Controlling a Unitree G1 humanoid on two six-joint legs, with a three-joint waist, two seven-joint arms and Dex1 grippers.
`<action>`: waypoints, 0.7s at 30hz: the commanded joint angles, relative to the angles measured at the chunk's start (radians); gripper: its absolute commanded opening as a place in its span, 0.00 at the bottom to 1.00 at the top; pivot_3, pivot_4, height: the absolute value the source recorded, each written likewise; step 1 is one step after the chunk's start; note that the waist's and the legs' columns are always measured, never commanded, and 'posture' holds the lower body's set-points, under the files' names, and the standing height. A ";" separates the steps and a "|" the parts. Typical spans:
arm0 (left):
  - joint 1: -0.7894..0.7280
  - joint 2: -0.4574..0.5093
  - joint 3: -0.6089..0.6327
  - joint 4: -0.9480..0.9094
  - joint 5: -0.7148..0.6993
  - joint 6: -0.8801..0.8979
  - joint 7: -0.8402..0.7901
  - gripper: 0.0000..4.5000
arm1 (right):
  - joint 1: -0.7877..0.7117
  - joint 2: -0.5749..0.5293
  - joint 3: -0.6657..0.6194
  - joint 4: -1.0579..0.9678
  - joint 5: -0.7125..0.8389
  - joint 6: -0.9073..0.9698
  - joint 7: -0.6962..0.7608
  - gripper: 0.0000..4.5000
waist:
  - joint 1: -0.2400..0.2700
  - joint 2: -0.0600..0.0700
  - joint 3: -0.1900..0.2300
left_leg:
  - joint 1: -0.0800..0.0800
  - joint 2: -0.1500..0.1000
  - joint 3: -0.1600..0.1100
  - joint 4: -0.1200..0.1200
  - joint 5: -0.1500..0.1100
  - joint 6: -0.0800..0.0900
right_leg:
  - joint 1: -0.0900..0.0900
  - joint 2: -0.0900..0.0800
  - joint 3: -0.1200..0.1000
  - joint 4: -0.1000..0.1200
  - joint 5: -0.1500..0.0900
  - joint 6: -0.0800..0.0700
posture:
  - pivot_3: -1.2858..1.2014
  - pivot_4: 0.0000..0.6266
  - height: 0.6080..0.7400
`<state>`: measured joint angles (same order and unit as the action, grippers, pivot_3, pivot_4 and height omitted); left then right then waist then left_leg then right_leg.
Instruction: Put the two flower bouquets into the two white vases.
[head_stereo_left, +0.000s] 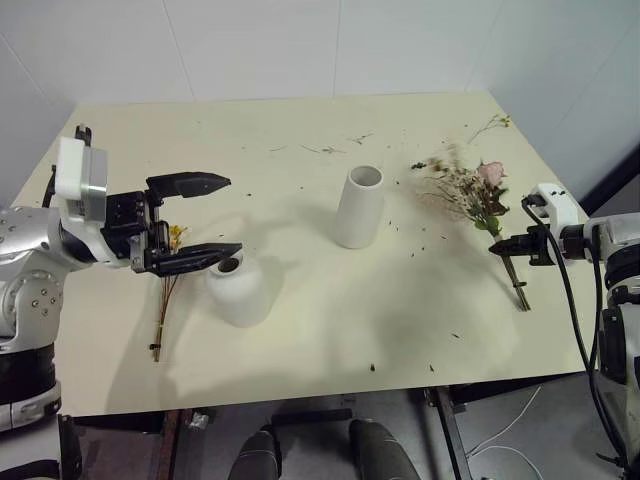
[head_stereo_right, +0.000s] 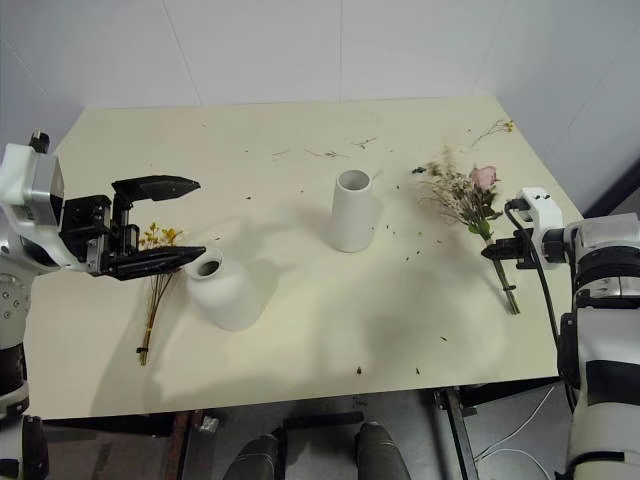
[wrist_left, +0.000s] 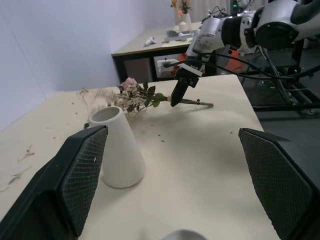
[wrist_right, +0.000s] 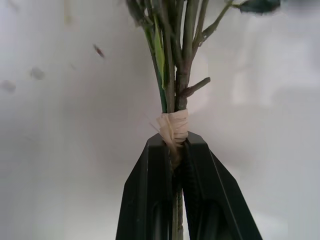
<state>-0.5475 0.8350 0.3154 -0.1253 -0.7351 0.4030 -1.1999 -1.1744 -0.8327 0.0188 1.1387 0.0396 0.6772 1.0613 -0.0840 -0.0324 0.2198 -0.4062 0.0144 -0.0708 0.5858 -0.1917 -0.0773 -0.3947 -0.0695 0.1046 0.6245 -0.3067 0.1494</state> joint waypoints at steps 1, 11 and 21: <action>-0.030 -0.008 -0.001 0.058 0.023 -0.047 -0.009 1.00 | -0.028 -0.006 -0.152 -0.143 0.109 -0.129 -0.061 0.00 | -0.001 0.000 0.000 | 0.000 0.000 0.000 0.000 0.000 0.000 | 0.000 0.000 0.000 0.000 0.000 0.000 | 0.52 0.24 1.00; -0.049 -0.071 -0.005 0.131 0.059 -0.069 0.090 1.00 | 0.049 0.292 -0.449 -0.714 0.482 -0.250 -0.232 0.00 | 0.001 0.001 0.000 | 0.000 0.004 -0.001 -0.001 -0.001 -0.001 | -0.001 0.004 0.001 0.003 0.000 0.000 | 0.52 0.24 1.00; -0.042 -0.121 -0.004 0.116 0.070 -0.077 0.157 1.00 | 0.009 0.502 -0.349 -0.765 0.582 -0.223 -0.260 0.00 | 0.003 0.001 0.000 | 0.000 0.004 -0.001 0.001 0.000 -0.001 | -0.002 0.004 0.001 0.004 0.000 0.000 | 0.52 0.24 1.00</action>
<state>-0.5825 0.7066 0.2892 0.0169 -0.6634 0.3410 -1.0542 -1.1359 -0.3373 -0.3283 0.4276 0.5932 0.4609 0.7997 -0.0814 -0.0316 0.2203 -0.4066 0.0179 -0.0722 0.5865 -0.1922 -0.0779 -0.3964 -0.0652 0.1053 0.6288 -0.3068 0.1489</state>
